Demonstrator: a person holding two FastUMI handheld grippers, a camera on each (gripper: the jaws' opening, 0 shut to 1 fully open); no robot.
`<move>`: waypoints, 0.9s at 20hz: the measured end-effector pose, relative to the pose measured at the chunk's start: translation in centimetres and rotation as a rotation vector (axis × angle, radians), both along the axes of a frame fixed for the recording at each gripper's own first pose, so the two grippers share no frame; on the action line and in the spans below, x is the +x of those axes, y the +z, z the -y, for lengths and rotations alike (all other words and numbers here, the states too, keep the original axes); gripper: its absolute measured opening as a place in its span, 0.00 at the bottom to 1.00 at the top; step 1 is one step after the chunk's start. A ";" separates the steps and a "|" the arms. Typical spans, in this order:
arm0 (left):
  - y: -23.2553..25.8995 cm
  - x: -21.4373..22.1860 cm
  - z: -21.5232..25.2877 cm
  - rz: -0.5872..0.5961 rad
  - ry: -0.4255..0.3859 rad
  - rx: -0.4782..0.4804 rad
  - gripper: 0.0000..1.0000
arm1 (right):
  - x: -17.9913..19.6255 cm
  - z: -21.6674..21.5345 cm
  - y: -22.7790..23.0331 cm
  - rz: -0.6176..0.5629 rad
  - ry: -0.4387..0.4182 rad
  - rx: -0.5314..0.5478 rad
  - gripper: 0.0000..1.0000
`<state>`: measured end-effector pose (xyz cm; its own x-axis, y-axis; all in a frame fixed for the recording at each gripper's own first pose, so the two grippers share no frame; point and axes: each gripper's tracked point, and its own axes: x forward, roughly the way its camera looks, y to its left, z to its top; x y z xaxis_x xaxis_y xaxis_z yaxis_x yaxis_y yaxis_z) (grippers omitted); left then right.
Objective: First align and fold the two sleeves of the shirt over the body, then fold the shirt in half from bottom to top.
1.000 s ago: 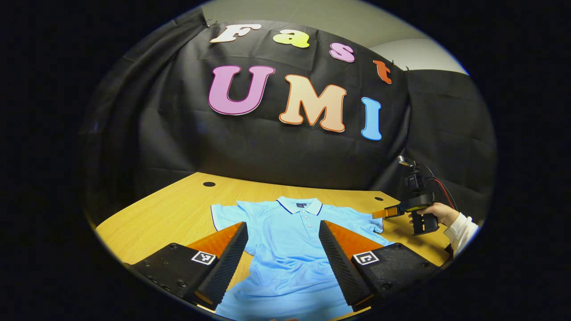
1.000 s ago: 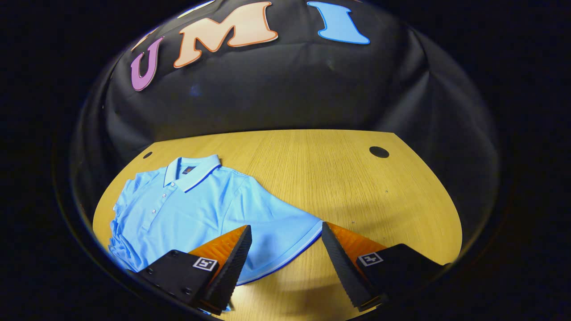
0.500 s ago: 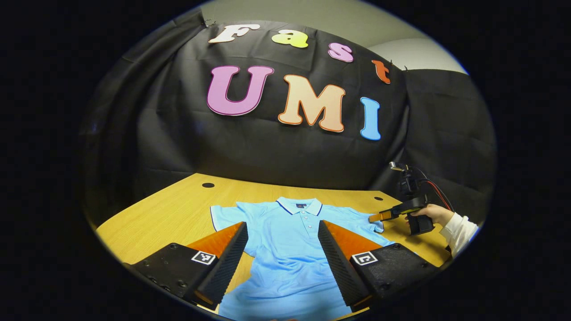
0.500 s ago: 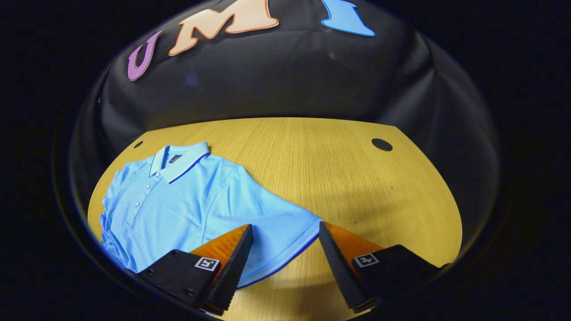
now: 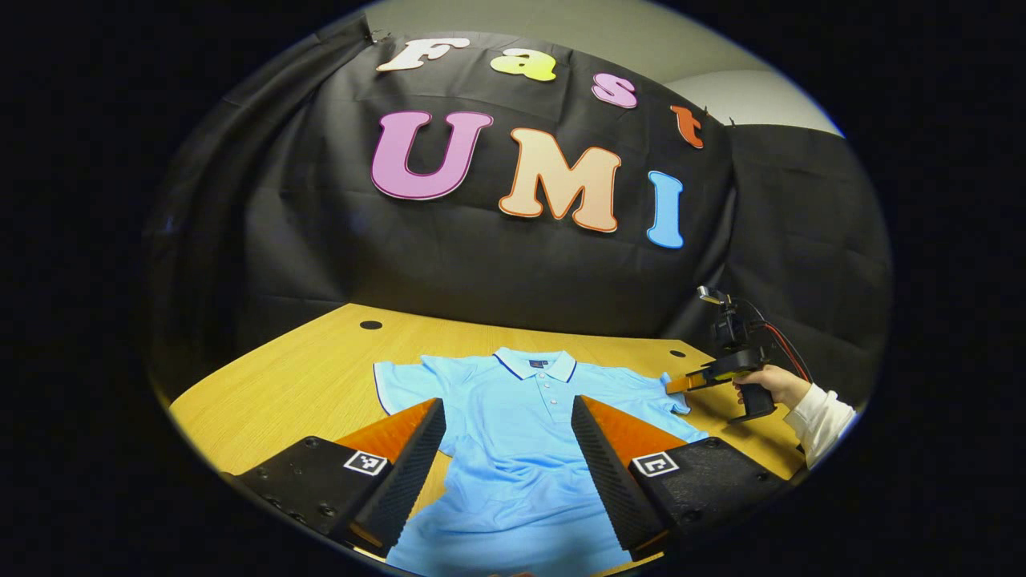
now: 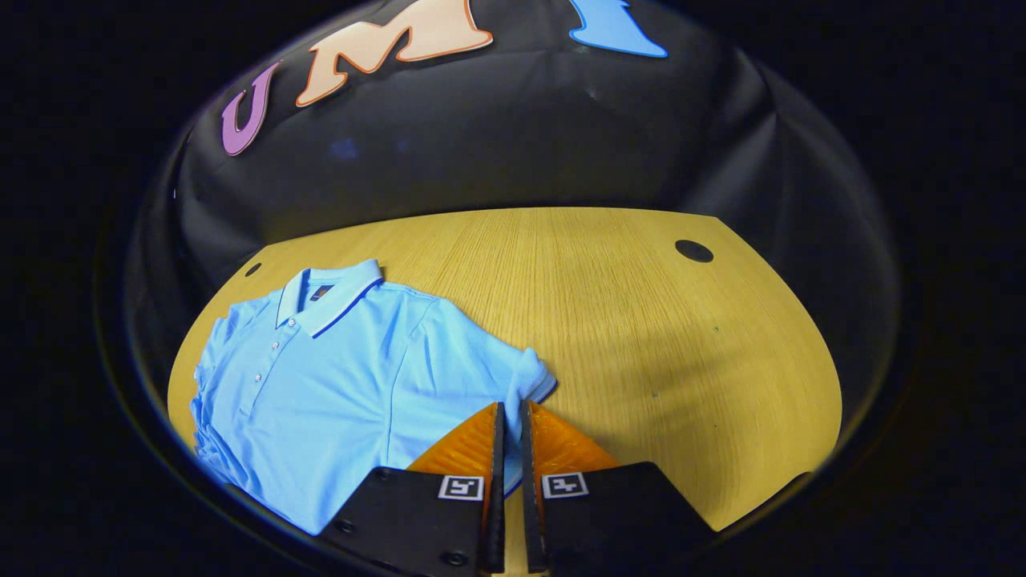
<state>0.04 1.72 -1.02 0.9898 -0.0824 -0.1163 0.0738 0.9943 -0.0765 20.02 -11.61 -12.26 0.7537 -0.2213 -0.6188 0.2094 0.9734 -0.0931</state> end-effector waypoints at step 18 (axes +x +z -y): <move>-0.3 0.1 0.3 -0.013 -0.012 -0.008 0.94 | 4.7 -14.3 4.5 0.166 0.205 0.153 0.02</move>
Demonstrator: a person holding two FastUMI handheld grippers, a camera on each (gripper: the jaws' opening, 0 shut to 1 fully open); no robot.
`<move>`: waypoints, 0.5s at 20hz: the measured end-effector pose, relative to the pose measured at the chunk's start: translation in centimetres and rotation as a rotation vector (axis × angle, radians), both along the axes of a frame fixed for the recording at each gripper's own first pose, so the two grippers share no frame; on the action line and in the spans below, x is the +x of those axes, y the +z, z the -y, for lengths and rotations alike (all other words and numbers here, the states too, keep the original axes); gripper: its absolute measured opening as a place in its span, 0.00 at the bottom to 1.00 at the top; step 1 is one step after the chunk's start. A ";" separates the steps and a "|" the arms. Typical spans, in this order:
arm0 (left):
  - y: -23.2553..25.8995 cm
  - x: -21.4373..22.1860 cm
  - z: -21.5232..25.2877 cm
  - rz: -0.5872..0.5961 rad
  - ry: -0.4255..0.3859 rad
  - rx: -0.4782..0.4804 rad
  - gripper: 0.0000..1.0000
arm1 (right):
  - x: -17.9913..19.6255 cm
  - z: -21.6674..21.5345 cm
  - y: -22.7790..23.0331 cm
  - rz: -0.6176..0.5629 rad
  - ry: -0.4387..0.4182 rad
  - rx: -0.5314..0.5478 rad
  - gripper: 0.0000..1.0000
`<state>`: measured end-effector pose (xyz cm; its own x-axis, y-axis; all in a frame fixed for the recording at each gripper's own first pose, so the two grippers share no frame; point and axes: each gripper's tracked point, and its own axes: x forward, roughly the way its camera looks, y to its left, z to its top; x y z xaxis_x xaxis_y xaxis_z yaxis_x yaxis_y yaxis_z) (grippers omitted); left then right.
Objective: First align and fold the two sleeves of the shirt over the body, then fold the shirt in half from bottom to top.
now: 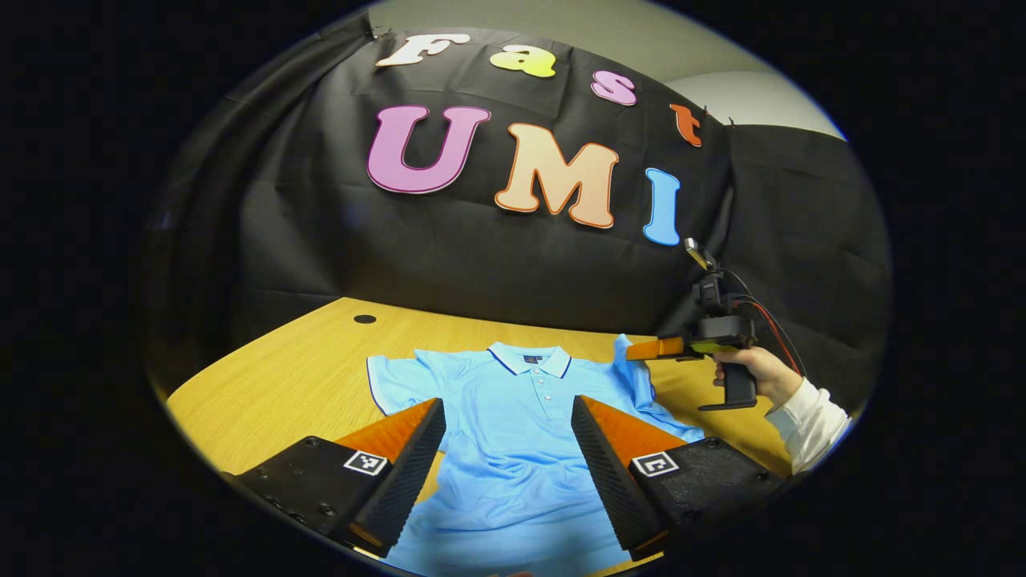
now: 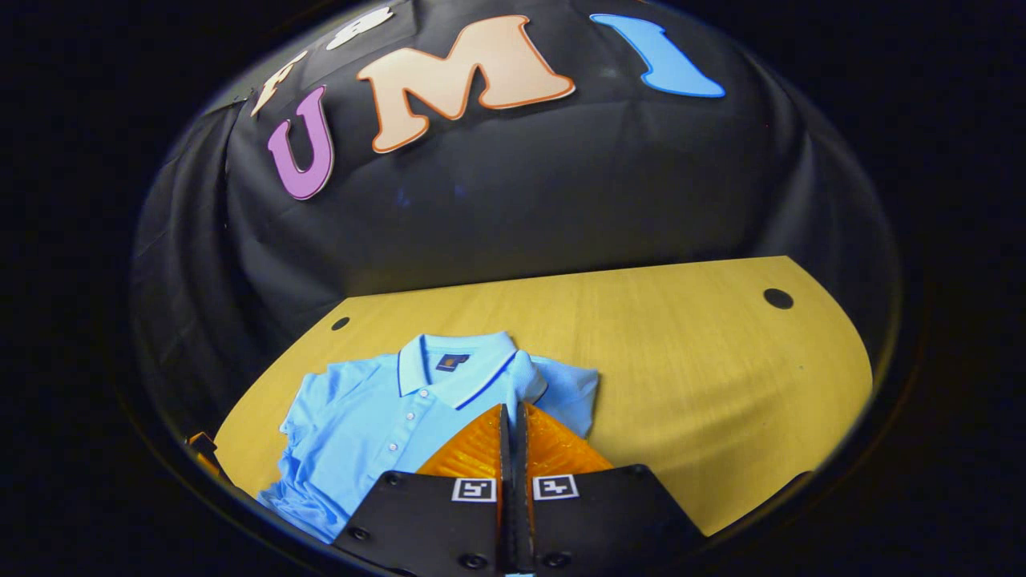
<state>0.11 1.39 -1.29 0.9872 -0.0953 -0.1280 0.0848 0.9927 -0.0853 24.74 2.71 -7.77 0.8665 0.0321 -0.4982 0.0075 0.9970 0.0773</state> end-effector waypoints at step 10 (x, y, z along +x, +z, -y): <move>-0.8 0.4 -0.9 -0.020 0.012 -0.005 0.95 | 0.9 -5.0 -4.4 -0.052 0.111 -0.026 0.22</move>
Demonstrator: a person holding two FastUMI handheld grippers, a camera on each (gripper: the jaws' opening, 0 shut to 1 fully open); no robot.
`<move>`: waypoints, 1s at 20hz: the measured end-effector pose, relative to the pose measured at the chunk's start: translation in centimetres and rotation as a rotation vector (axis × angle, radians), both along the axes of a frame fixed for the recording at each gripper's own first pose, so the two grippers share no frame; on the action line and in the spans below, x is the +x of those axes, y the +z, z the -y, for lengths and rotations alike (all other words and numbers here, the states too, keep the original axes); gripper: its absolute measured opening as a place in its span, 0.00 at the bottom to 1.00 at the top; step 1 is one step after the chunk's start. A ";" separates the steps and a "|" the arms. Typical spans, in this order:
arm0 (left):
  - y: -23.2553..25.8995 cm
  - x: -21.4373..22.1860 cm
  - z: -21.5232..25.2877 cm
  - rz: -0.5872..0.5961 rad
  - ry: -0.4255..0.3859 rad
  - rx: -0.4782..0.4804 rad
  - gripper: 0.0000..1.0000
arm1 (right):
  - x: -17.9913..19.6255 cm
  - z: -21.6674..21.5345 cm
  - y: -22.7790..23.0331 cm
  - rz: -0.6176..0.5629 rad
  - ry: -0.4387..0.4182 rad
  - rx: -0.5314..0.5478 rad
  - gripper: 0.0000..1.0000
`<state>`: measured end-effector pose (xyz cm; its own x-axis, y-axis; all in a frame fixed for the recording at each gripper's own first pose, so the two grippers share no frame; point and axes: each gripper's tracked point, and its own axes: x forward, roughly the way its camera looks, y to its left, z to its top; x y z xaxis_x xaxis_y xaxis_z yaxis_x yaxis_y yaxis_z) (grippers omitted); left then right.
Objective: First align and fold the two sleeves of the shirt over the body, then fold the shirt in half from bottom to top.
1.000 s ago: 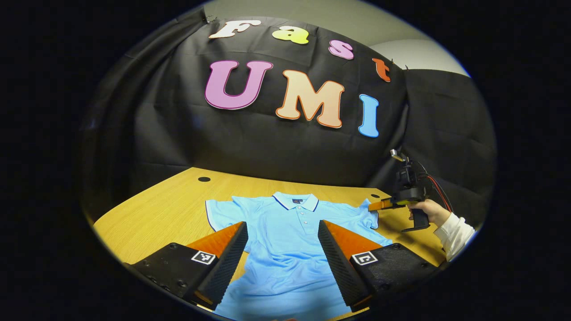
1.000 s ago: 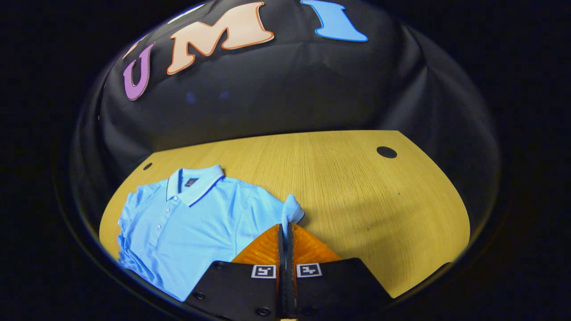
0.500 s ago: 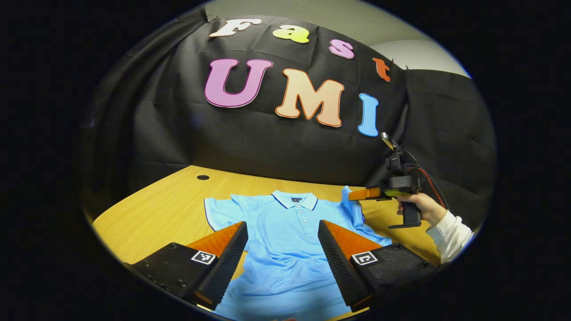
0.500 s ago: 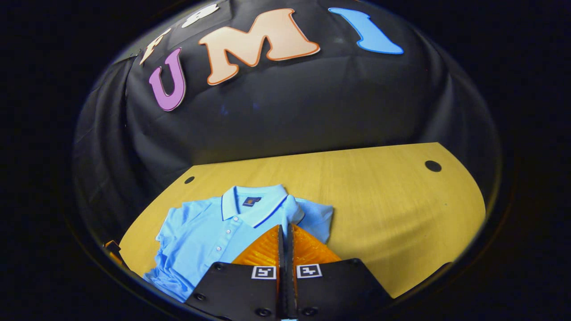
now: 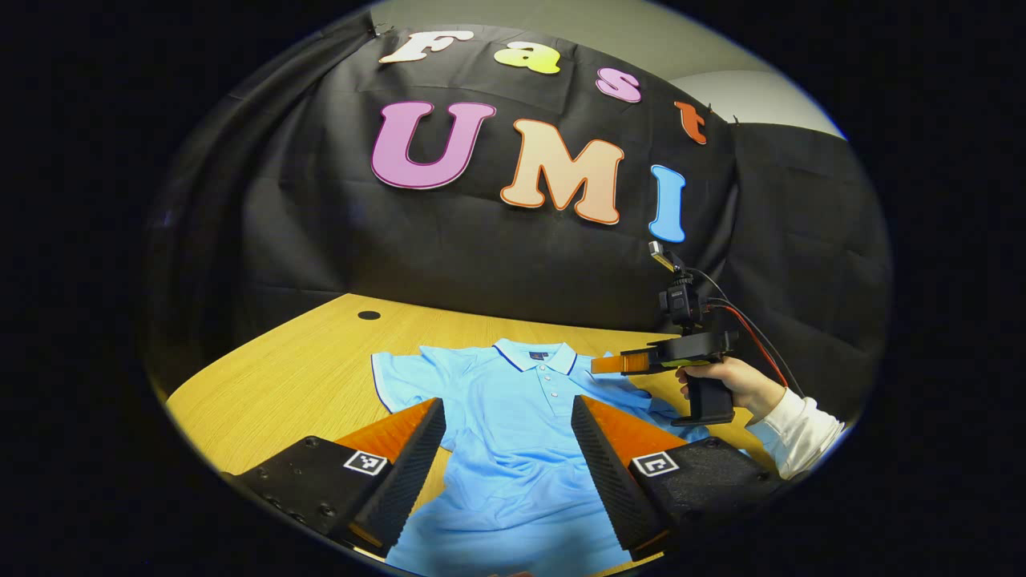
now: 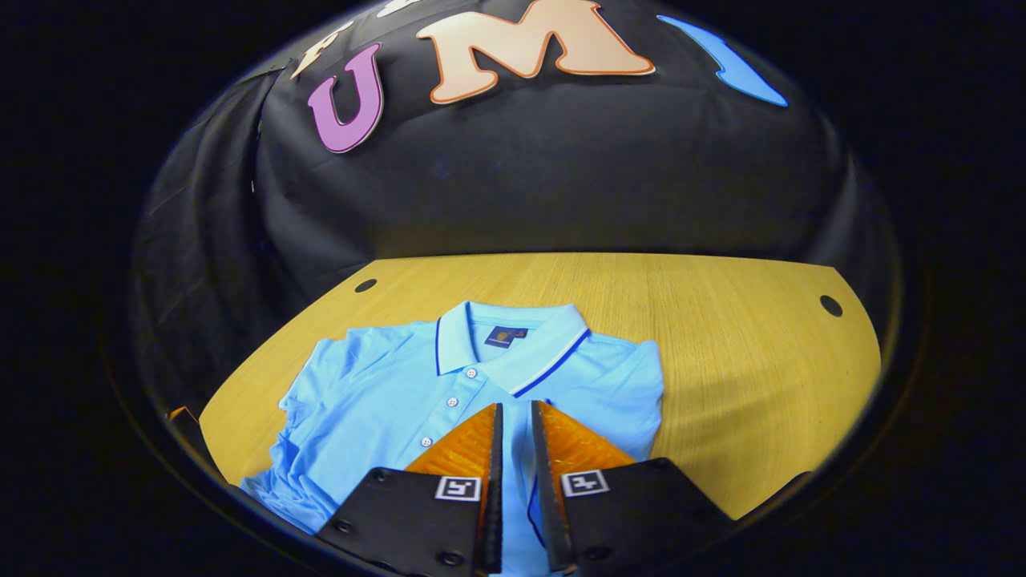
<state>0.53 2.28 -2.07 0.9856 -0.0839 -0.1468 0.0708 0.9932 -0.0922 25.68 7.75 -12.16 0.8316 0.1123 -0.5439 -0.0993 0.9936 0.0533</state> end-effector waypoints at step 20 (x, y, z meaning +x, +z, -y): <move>-3.5 6.2 -10.8 -0.153 0.125 -0.033 0.94 | -11.7 2.0 5.9 0.201 0.064 -0.017 0.98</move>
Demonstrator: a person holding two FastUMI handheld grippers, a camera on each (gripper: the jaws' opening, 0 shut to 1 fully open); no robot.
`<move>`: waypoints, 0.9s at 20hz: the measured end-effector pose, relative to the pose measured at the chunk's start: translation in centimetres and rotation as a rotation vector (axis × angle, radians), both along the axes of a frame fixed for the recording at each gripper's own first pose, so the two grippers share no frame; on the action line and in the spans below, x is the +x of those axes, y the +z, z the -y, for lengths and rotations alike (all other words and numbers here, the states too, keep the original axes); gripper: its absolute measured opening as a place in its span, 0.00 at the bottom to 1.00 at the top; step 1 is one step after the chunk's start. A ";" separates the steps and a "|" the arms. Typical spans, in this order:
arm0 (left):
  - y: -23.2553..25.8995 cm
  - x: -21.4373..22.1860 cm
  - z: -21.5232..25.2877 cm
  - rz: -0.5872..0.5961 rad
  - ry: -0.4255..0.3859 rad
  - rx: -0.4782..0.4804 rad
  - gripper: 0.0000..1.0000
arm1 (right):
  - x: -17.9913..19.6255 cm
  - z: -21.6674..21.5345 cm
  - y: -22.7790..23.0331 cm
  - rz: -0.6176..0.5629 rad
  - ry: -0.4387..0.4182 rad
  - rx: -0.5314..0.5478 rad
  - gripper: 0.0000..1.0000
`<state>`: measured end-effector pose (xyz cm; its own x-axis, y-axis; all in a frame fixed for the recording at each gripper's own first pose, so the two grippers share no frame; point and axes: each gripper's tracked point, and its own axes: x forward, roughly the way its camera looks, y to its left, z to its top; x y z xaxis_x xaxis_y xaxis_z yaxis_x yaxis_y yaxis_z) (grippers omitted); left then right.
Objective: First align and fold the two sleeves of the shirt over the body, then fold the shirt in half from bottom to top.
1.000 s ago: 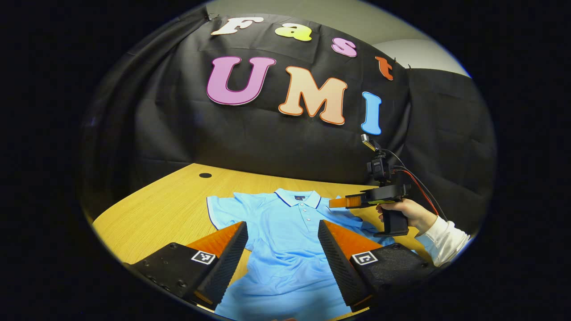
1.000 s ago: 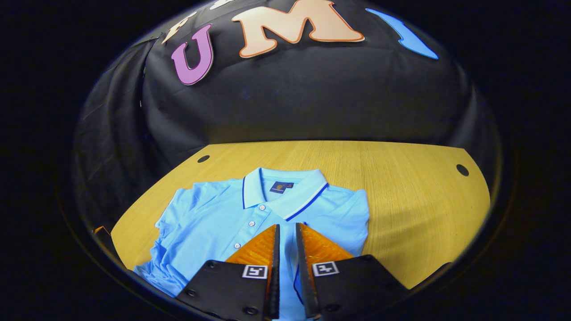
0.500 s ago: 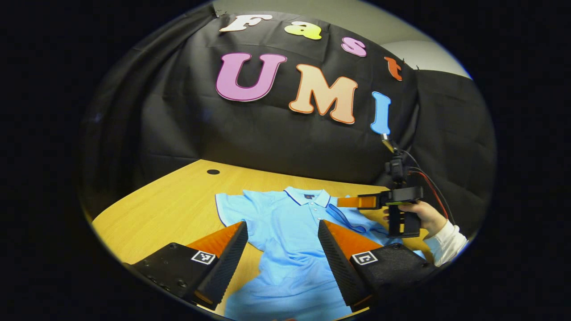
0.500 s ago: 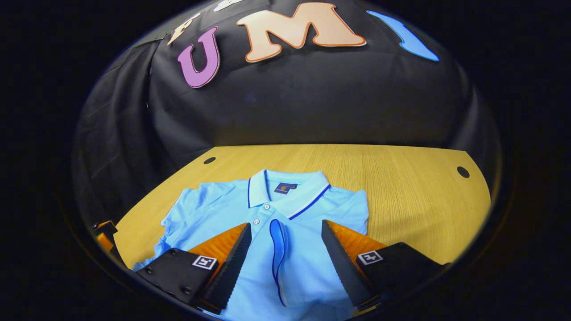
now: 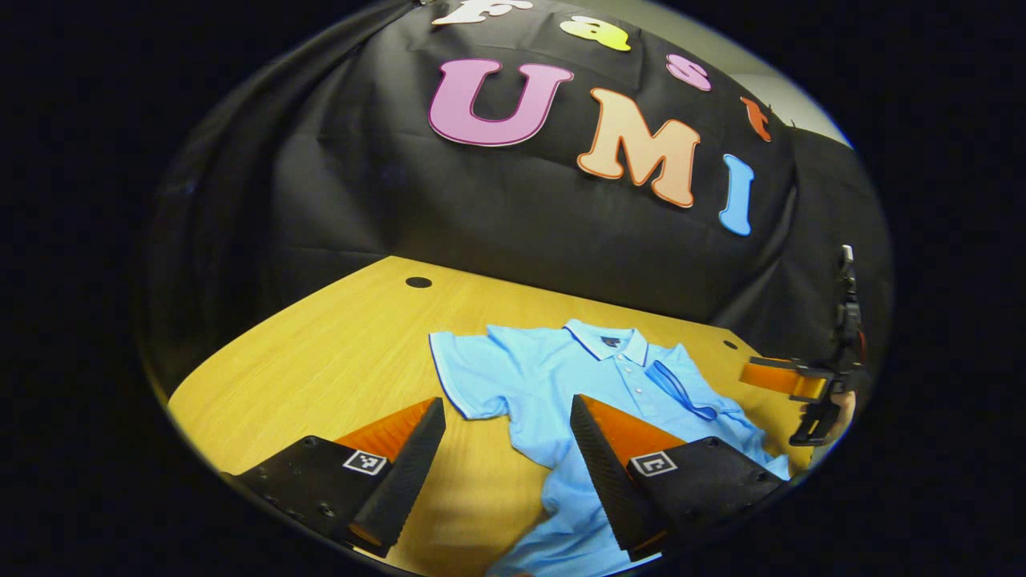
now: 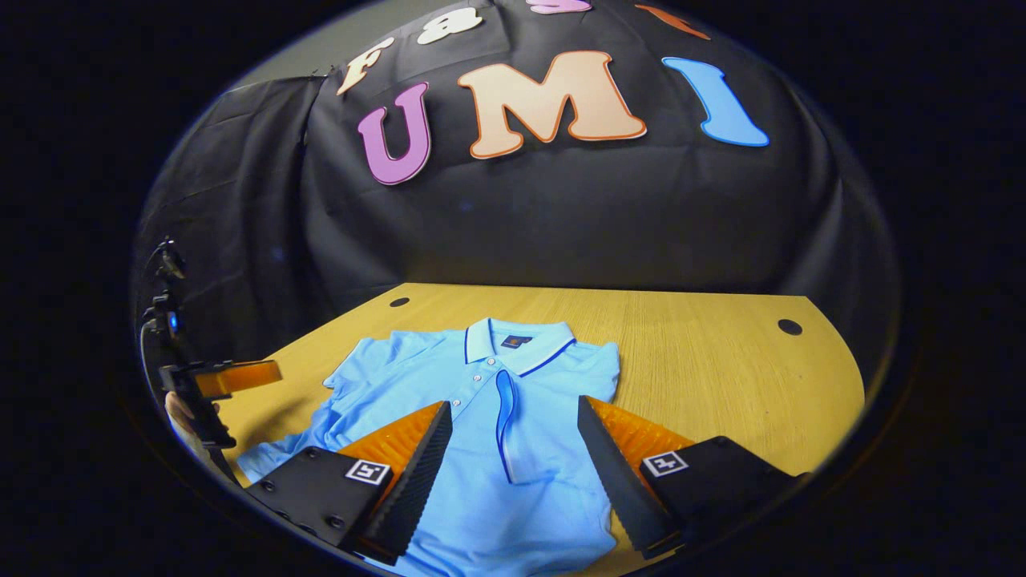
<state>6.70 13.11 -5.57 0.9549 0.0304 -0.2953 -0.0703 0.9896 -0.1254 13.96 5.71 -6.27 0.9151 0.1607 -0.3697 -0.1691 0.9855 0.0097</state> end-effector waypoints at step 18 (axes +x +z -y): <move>-5.2 10.3 -5.3 -0.258 0.074 0.074 0.89 | -10.1 3.7 1.6 0.119 -0.088 -0.001 0.98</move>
